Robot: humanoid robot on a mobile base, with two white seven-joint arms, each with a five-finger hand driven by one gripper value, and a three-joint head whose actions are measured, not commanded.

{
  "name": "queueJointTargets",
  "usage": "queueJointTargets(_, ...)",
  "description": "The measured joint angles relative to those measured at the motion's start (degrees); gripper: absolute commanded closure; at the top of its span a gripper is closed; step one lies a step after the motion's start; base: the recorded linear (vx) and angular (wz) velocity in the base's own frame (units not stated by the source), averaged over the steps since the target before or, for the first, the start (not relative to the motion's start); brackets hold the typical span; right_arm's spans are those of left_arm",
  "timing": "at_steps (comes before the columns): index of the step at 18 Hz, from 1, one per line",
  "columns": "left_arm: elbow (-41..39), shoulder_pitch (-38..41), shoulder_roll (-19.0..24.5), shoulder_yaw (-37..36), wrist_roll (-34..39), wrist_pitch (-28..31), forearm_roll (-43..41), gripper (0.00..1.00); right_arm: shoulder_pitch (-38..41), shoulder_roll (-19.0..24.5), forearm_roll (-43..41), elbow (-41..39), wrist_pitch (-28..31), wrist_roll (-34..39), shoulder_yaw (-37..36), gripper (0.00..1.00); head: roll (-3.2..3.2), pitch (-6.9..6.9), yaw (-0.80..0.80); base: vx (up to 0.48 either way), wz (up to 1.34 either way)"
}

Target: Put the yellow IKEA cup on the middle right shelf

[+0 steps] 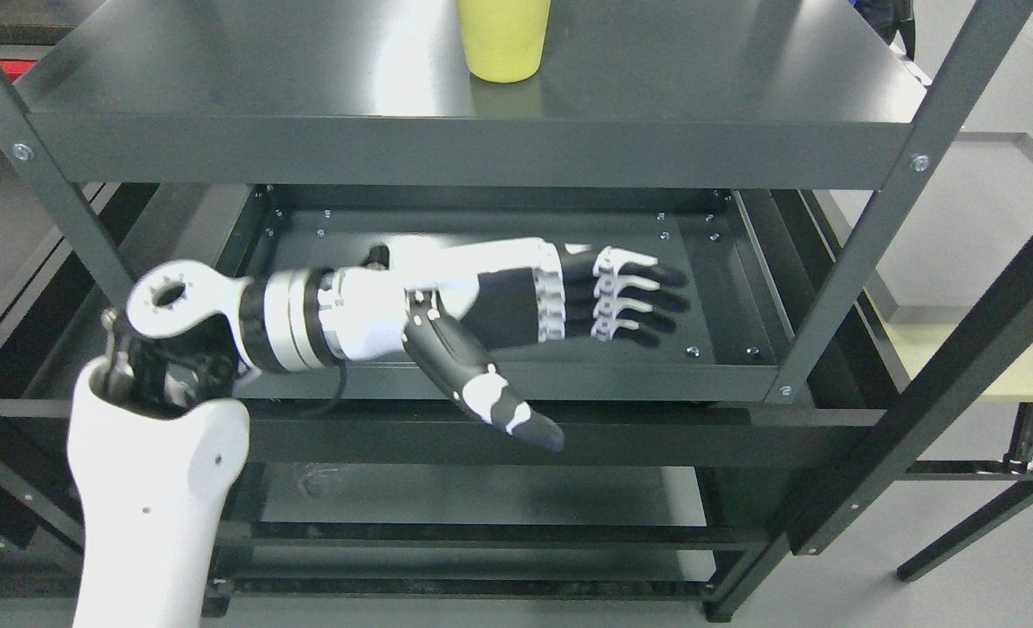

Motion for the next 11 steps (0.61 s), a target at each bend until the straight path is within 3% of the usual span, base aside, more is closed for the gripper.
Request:
queueJointTargets(4, 2.7, 10.5, -1.6, -2.3, 18.1, -16.7, -8.6, 0.01, 0.0, 0.0, 0.0, 0.0, 0.0, 0.0, 0.0, 0.01, 0.00, 0.00, 0.00, 0.000, 0.00)
queueJointTargets(8, 4.6, 16.7, -3.1, -0.3, 37.4, -26.9, -12.8, 0.01, 0.0, 0.0, 0.0, 0.0, 0.0, 0.0, 0.0, 0.01, 0.00, 0.00, 0.00, 0.000, 0.00)
queueJointTargets(11, 4.6, 21.1, -3.8, 1.9, 51.4, -30.1, -14.5, 0.01, 0.0, 0.0, 0.0, 0.0, 0.0, 0.0, 0.0, 0.01, 0.00, 0.00, 0.00, 0.002, 0.00)
